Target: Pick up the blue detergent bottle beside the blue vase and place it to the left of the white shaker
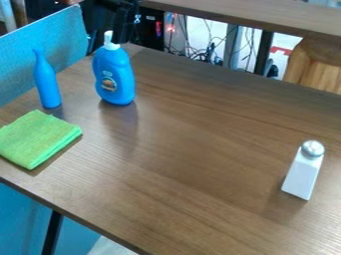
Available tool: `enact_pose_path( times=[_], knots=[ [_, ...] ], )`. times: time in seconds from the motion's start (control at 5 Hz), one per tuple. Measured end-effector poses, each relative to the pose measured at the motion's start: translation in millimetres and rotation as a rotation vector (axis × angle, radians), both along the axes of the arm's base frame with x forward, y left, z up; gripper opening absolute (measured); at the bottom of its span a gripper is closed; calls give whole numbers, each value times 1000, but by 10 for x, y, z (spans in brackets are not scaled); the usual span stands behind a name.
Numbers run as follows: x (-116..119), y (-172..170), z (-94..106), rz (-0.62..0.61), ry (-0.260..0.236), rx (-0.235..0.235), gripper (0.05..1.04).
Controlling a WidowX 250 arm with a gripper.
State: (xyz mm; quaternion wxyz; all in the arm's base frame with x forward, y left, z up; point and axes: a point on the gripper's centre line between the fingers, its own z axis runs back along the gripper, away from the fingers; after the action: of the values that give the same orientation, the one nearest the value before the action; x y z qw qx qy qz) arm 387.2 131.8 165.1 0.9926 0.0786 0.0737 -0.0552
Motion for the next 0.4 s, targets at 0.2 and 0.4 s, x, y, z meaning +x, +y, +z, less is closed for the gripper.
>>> enact_pose_path(
  times=[0.2, 0.4],
  knots=[
    [0, 102, -28, 9, 3, 1, 1009],
    [58, 268, -56, 32, 8, -19, 1009]
  ],
)
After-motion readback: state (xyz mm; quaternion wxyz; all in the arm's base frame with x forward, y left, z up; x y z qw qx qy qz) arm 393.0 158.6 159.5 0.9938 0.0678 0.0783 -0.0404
